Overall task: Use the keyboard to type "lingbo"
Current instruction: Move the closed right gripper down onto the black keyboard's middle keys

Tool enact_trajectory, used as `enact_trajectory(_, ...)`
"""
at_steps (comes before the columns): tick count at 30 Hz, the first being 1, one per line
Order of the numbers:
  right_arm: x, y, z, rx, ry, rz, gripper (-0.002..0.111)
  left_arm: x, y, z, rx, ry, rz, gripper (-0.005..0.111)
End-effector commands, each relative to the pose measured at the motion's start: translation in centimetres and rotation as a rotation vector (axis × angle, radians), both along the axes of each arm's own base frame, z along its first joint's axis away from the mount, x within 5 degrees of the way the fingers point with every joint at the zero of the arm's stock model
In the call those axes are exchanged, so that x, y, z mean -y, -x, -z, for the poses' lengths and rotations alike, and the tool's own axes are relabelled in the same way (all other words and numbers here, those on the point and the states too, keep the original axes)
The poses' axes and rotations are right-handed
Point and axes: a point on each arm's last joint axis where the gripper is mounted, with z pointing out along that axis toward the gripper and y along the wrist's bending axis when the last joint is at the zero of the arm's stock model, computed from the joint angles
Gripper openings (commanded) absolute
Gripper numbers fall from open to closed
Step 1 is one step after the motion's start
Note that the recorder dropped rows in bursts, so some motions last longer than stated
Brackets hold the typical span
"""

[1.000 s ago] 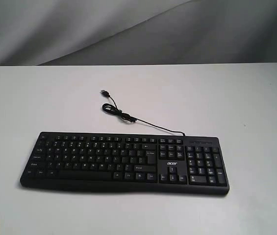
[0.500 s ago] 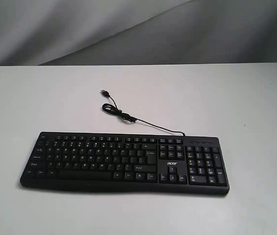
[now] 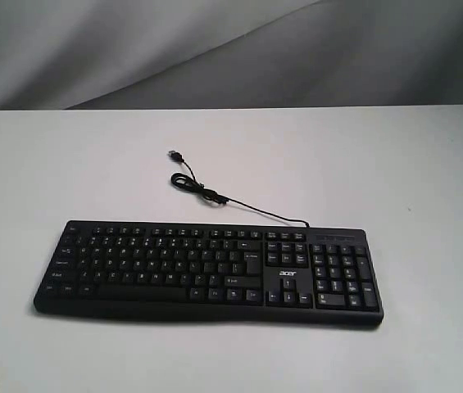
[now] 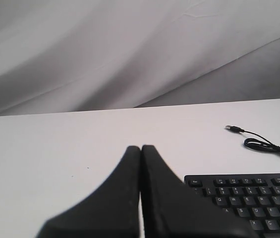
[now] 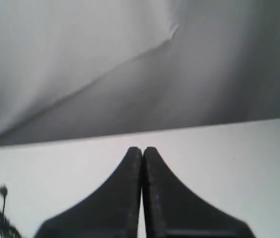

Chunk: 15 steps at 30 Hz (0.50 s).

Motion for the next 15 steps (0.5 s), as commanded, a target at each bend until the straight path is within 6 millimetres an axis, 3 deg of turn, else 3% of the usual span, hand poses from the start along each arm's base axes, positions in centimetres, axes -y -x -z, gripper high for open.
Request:
enact_trajectory(1, -4.4, -6.9, 1.8, -0.293, 0.217, -0.262, 0.0, 0.0, 0.0, 0.1, 0.009, 0.001, 0.006, 0.001)
enact_trajectory(4, -8.6, -10.2, 4.0, -0.377, 0.377, -0.528, 0.0, 0.0, 0.0, 0.1, 0.009, 0.001, 0.006, 0.001)
enact_trajectory(7, -12.7, -12.0, 6.7, -0.418, 0.424, -0.789, 0.0, 0.0, 0.0, 0.1, 0.009, 0.001, 0.006, 0.001)
enact_trajectory(11, -17.8, -12.7, 10.0, -0.389, 0.419, -1.08, 0.0, 0.0, 0.0, 0.1, 0.009, 0.001, 0.006, 0.001)
enact_trajectory(12, -20.1, -12.6, 11.9, -0.4, 0.394, -1.209, 0.0, 0.0, 0.0, 0.1, 0.009, 0.001, 0.006, 0.001)
enact_trajectory(15, -23.2, -12.5, 14.6, -0.45, 0.402, -1.309, 0.0, 0.0, 0.0, 0.1, 0.009, 0.001, 0.006, 0.001)
